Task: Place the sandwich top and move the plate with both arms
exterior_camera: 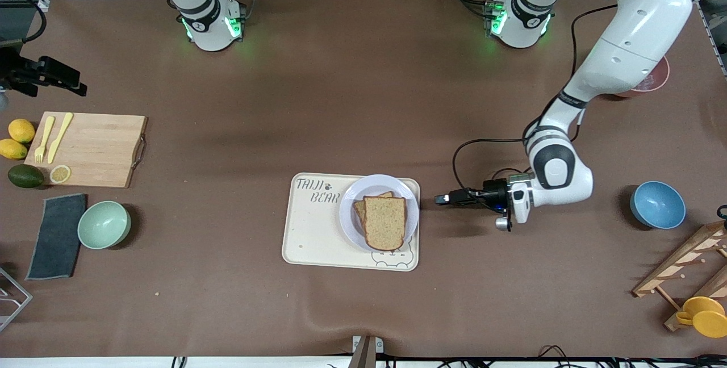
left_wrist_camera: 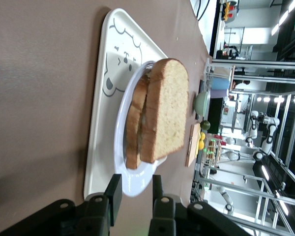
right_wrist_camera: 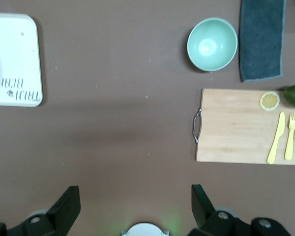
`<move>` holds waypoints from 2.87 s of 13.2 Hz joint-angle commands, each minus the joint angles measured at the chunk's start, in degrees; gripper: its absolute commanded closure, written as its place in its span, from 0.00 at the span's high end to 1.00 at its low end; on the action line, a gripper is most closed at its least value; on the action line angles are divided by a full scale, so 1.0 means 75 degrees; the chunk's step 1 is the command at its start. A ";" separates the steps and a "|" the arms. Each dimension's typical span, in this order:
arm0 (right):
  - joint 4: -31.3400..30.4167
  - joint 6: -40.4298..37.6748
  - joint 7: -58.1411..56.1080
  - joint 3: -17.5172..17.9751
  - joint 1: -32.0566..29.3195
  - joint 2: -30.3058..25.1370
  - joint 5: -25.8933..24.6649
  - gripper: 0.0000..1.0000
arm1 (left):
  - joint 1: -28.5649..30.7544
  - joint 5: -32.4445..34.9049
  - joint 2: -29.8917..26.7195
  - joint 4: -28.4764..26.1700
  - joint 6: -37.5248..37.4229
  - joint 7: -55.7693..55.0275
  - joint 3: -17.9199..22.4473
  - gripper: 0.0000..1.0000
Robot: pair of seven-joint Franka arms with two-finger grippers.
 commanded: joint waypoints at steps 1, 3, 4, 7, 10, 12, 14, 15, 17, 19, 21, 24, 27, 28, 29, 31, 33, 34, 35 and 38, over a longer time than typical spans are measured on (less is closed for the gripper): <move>-0.0089 0.0013 0.0132 -0.0024 0.0002 -0.0202 -0.0059 1.00 | 0.0160 0.0733 -0.0767 -0.0253 -0.0345 -0.0997 0.0027 0.32; -0.0125 -0.0023 0.0132 -0.0012 0.0061 -0.0179 -0.0059 1.00 | 0.0160 0.1529 -0.1294 -0.0077 -0.0497 -0.2343 0.0027 0.31; -0.0113 -0.0011 0.0132 -0.0012 0.0049 -0.0179 -0.0059 1.00 | 0.0172 0.1893 -0.1483 0.0063 -0.0556 -0.2976 0.0027 0.30; -0.0125 -0.0035 0.0132 -0.0012 0.0014 -0.0156 -0.0036 1.00 | 0.0265 0.2644 -0.1917 0.0590 -0.1257 -0.4735 0.0027 0.28; -0.0137 -0.0011 0.0144 0.0011 0.0084 -0.0109 -0.0035 1.00 | 0.0429 0.3943 -0.2397 0.1327 -0.2170 -0.6258 0.0027 0.28; -0.0137 -0.0023 0.0133 0.0012 0.0084 -0.0097 -0.0024 1.00 | 0.0476 0.4903 -0.2667 0.1854 -0.2815 -0.6975 0.0027 0.28; -0.0160 -0.0023 0.0063 0.0000 0.0072 -0.0097 0.0035 1.00 | 0.0582 0.5632 -0.2925 0.2184 -0.3262 -0.7410 0.0027 0.29; -0.0160 -0.0035 0.0051 0.0000 0.0073 -0.0085 0.0035 1.00 | 0.0570 0.5983 -0.3077 0.2266 -0.3403 -0.7609 0.0027 0.29; -0.0160 -0.0023 0.0039 0.0000 0.0096 -0.0074 0.0035 1.00 | 0.0535 0.7233 -0.3439 0.2291 -0.3567 -0.7891 -0.0066 0.29; -0.0160 -0.0035 0.0004 -0.0593 0.0701 -0.0097 -0.0012 1.00 | 0.0488 0.8360 -0.3896 0.2279 -0.3929 -0.7846 -0.0148 0.31; -0.0160 0.0024 -0.0031 -0.1287 0.1372 -0.0120 -0.0024 1.00 | 0.0488 0.9171 -0.4178 0.2291 -0.4235 -0.7822 -0.0172 0.50; -0.0160 0.0001 -0.1013 -0.1266 0.0824 -0.0190 0.0186 1.00 | 0.0523 0.9549 -0.4554 0.2407 -0.4492 -0.7799 -0.0149 1.00; -0.0195 0.0071 -0.0981 -0.1254 0.0799 -0.0190 0.0187 1.00 | 0.0710 0.9526 -0.4941 0.2408 -0.4588 -0.7717 -0.0044 1.00; -0.0207 0.0082 -0.0981 -0.1242 0.0799 -0.0191 0.0187 1.00 | 0.0781 0.9514 -0.5150 0.2373 -0.4588 -0.7589 0.0015 1.00; -0.0219 0.0083 -0.0969 -0.1242 0.0788 -0.0202 0.0187 1.00 | 0.0700 0.9525 -0.5442 0.2234 -0.4599 -0.7414 0.0224 1.00; -0.0207 0.0117 -0.0969 -0.0975 0.0474 -0.0226 0.0187 1.00 | 0.0443 0.9526 -0.5760 0.2010 -0.4704 -0.7144 0.0715 1.00; -0.0230 0.0118 -0.0772 -0.0330 0.0027 -0.0226 0.0141 1.00 | -0.0305 0.9537 -0.5797 0.1951 -0.4717 -0.6711 0.1499 1.00; -0.0277 0.0118 -0.0550 -0.0317 0.0061 -0.0226 0.0105 1.00 | -0.0668 0.9526 -0.5785 0.1951 -0.4717 -0.6662 0.1852 1.00; -0.0277 0.0129 -0.0524 -0.0317 0.0061 -0.0226 0.0094 1.00 | -0.0939 0.9526 -0.5762 0.1963 -0.4717 -0.6662 0.2099 1.00; -0.0324 0.0153 -0.0524 -0.0095 -0.0114 -0.0237 0.0105 1.00 | -0.1140 0.9526 -0.5750 0.1928 -0.4705 -0.6826 0.2125 1.00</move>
